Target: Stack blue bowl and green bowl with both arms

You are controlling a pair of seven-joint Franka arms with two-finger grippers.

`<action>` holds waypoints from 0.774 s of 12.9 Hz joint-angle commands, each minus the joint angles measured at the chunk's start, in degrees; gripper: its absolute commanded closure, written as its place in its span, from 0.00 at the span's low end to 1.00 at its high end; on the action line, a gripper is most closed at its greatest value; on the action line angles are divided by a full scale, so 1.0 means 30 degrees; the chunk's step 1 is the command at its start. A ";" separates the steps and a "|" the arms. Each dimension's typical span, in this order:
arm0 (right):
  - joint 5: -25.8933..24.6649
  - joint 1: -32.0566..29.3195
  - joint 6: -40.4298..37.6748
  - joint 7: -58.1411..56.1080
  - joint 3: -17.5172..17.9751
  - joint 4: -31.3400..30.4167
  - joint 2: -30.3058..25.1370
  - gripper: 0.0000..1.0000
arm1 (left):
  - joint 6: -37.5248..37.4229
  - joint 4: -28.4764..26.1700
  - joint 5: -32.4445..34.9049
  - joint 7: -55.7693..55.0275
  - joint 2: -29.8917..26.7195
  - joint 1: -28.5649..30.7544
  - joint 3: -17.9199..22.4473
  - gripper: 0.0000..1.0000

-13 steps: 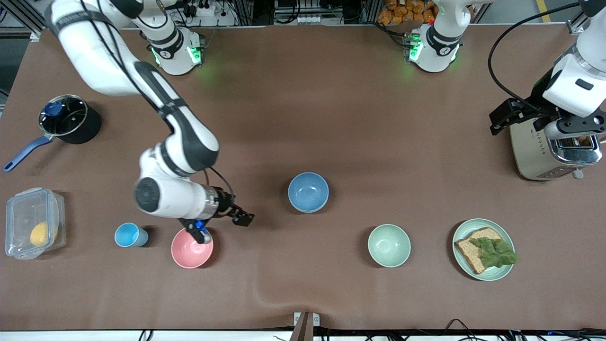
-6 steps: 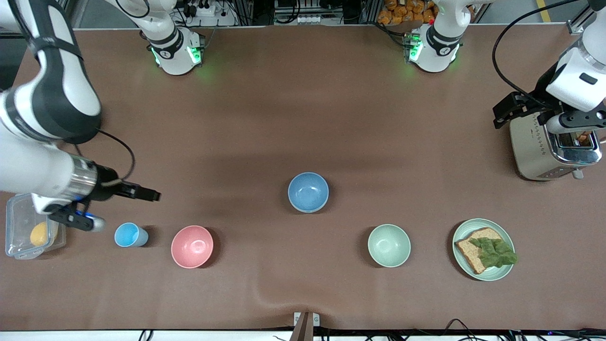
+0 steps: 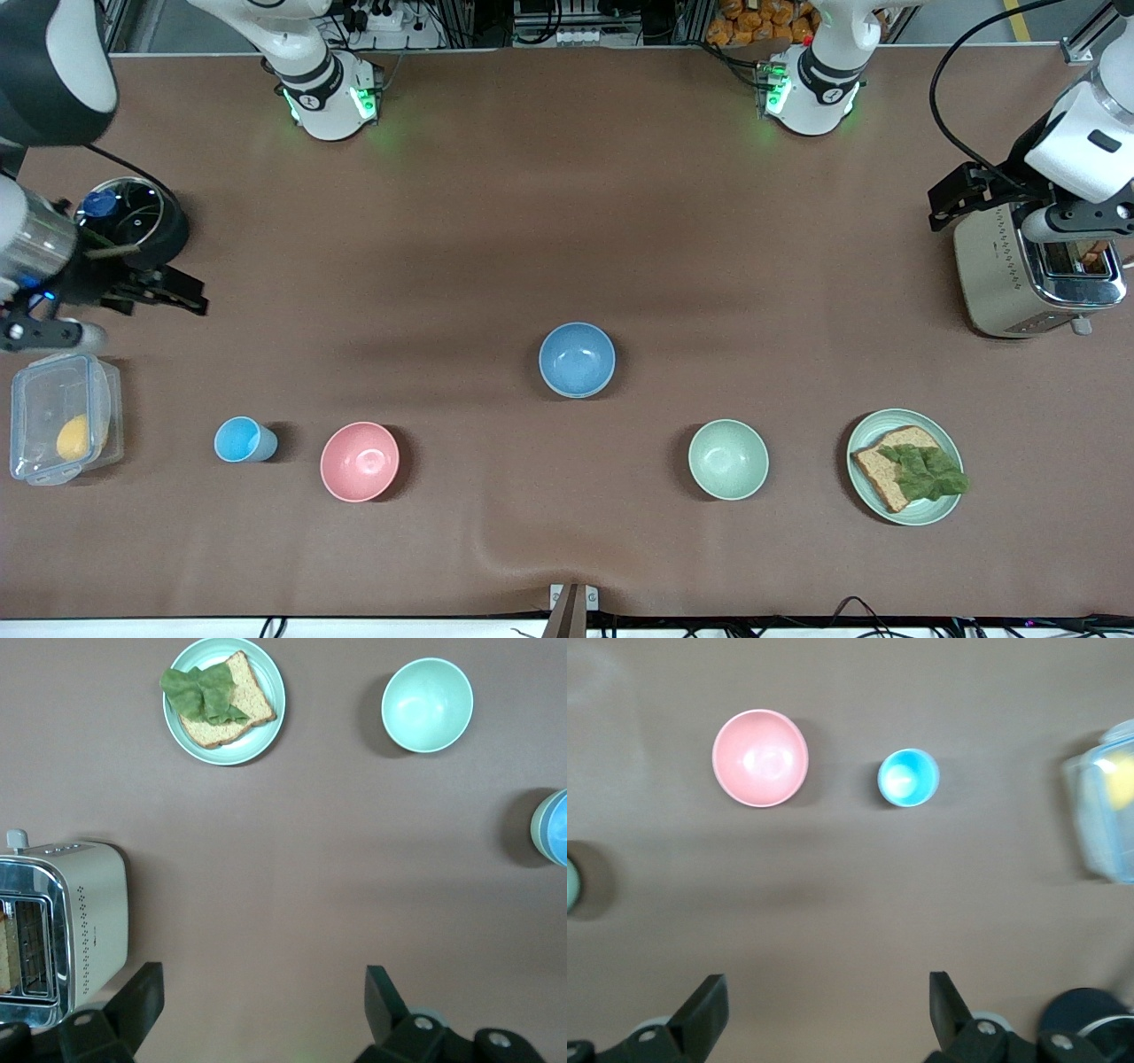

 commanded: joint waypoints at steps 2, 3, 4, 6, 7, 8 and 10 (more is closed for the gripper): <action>-0.0233 0.1601 -0.0369 -0.0637 -0.2147 -0.2589 -0.2844 0.00 | -0.0363 -0.0143 -0.0400 0.0251 -0.0296 -0.0098 0.0029 0.00; -0.0233 0.1954 -0.0748 -0.0695 -0.2676 -0.2621 -0.2993 0.00 | -0.0392 -0.0144 -0.0400 0.0250 -0.0268 -0.0098 0.0029 0.00; -0.0233 0.1958 -0.1129 -0.0985 -0.2768 -0.2622 -0.3140 0.00 | -0.0392 -0.0144 -0.0400 0.0308 -0.0267 -0.0098 0.0029 0.00; -0.0233 0.1958 -0.1279 -0.1106 -0.2769 -0.2622 -0.3345 0.00 | -0.0392 -0.0115 -0.0400 0.0338 -0.0238 -0.0098 0.0029 0.00; -0.0233 0.1987 -0.1308 -0.1106 -0.2798 -0.2593 -0.3462 0.00 | -0.0392 -0.0115 -0.0400 0.0396 -0.0209 -0.0098 0.0029 0.00; -0.0204 0.2016 -0.1396 -0.1106 -0.2798 -0.2563 -0.3464 0.00 | -0.0392 -0.0115 -0.0371 0.0425 -0.0151 -0.0098 0.0029 0.00; -0.0203 0.1987 -0.1571 -0.1106 -0.2769 -0.2534 -0.3639 0.00 | -0.0392 0.0060 -0.0167 0.0513 -0.0151 -0.0011 0.0058 0.00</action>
